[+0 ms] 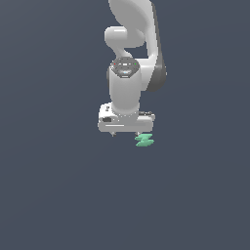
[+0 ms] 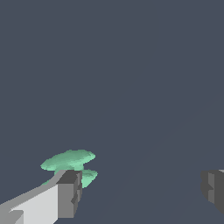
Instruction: Pick up the object and move it to a goal position.
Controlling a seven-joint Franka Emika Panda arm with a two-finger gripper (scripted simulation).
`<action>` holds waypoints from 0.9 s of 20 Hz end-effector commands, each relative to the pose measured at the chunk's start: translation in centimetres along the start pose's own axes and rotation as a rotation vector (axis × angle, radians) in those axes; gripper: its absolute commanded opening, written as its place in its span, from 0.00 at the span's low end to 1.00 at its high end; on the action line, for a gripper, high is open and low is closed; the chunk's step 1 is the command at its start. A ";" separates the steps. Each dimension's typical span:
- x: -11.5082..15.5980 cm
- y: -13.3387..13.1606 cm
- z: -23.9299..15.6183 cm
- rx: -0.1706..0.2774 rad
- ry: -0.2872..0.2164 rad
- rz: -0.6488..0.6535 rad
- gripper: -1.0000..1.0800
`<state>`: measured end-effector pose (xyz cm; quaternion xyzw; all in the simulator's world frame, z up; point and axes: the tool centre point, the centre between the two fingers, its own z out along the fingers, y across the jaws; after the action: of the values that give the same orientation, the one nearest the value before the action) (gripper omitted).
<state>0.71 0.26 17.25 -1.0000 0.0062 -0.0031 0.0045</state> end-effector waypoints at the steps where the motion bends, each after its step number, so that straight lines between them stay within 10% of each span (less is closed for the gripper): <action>1: 0.0 0.0 0.0 0.000 0.000 0.000 0.96; 18: -0.2 1.1 1.1 0.026 -0.009 0.037 0.96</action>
<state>0.51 -0.87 16.13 -0.9995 0.0246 0.0014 0.0173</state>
